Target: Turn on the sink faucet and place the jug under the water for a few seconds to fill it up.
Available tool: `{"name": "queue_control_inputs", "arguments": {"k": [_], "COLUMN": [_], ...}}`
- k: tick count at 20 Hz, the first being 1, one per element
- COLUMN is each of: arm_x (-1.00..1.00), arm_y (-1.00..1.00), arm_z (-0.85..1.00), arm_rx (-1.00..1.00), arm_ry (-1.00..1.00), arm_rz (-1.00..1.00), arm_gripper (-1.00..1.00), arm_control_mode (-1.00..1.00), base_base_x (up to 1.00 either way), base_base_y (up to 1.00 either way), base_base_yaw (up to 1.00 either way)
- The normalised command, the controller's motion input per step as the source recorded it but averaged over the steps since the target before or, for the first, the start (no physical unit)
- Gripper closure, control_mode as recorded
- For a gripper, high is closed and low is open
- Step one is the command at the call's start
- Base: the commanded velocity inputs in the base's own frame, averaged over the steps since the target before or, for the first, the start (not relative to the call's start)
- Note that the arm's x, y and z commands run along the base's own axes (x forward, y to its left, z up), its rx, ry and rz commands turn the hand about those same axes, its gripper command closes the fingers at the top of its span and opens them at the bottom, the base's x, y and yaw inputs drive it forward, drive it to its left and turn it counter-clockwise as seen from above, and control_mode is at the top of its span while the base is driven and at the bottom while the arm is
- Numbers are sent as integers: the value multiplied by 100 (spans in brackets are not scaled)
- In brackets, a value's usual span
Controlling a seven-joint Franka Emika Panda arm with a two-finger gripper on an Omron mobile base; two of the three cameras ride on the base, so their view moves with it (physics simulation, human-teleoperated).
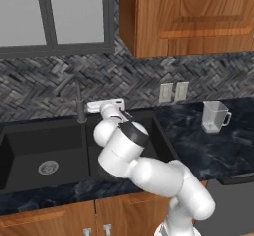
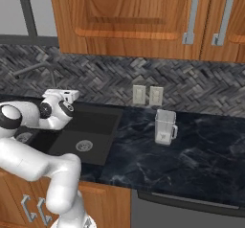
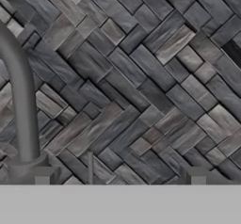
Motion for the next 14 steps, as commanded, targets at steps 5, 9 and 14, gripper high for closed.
{"name": "queue_control_inputs", "arguments": {"k": [5, 9, 14], "arm_x": [27, 26, 19], "arm_y": [5, 0, 0], "arm_z": [-27, -33, -25], "arm_rx": [0, 0, 0], "arm_ry": [-11, -22, -15], "arm_rz": [0, 0, 0], "arm_gripper": [-100, -100, -100], "arm_control_mode": [-100, -100, -100], "base_base_x": [0, 0, 0], "base_base_y": [0, 0, 0], "base_base_yaw": [0, 0, 0]}}
